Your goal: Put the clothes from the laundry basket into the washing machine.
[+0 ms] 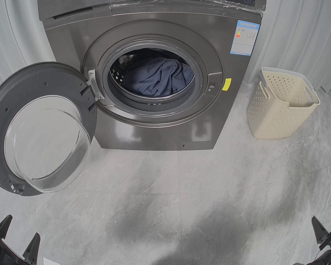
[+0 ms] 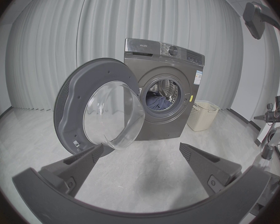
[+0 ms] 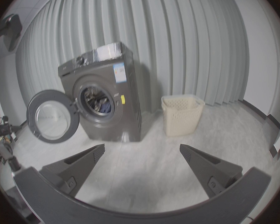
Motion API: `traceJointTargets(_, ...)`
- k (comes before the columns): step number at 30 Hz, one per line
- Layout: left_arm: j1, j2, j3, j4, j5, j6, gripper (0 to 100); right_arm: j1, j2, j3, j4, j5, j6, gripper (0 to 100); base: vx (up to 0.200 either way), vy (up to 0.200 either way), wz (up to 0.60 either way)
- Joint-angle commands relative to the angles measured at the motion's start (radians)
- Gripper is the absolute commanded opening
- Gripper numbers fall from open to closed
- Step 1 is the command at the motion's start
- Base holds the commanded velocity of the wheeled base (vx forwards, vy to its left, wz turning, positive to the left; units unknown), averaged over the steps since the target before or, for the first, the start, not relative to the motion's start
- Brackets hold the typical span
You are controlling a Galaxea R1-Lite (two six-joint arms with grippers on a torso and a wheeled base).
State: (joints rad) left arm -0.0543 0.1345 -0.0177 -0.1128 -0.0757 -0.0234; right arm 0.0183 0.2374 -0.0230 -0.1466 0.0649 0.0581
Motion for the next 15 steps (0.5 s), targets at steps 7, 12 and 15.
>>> traceJointTargets(7, 0.054, -0.133, 0.016, 0.119, 0.094, 0.025, 100, -0.014, -0.237, 0.023, 0.145, -0.03, -0.083, 100, 0.0, 0.0, 0.0)
traceJointTargets(12, 0.054, -0.133, 0.015, 0.119, 0.093, 0.026, 100, -0.014, -0.237, 0.023, 0.144, -0.014, -0.08, 100, 0.0, 0.12, 0.0)
traceJointTargets(15, 0.053, -0.133, 0.015, 0.12, 0.093, 0.013, 100, -0.014, -0.237, 0.023, 0.144, -0.016, -0.081, 100, 0.0, 0.2, 0.0)
